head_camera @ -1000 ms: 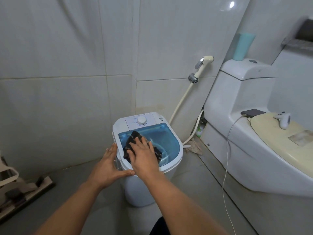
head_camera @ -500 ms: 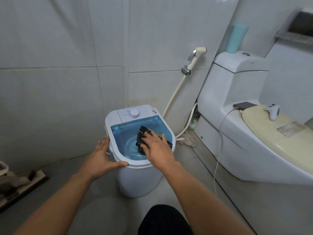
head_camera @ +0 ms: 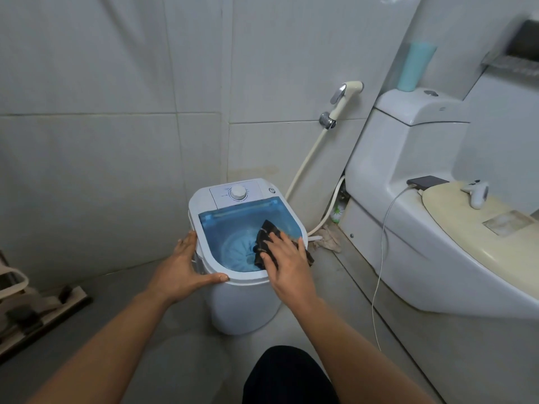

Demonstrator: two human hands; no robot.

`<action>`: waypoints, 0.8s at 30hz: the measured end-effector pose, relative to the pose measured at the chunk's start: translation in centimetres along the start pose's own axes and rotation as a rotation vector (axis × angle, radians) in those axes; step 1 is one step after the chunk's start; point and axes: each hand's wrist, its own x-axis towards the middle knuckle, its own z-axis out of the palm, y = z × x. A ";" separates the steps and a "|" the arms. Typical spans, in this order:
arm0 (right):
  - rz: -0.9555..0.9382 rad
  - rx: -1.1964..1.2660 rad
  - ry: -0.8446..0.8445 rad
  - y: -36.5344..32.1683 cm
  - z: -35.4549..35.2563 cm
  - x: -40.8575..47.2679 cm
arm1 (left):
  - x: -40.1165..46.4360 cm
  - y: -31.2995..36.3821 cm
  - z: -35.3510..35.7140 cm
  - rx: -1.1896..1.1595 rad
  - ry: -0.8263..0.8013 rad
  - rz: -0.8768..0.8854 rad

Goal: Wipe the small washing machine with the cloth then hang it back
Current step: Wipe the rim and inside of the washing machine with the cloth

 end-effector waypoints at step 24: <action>-0.137 0.006 0.024 -1.4 1.2 -0.9 | 0.2 -0.3 0.2 -0.015 0.015 0.038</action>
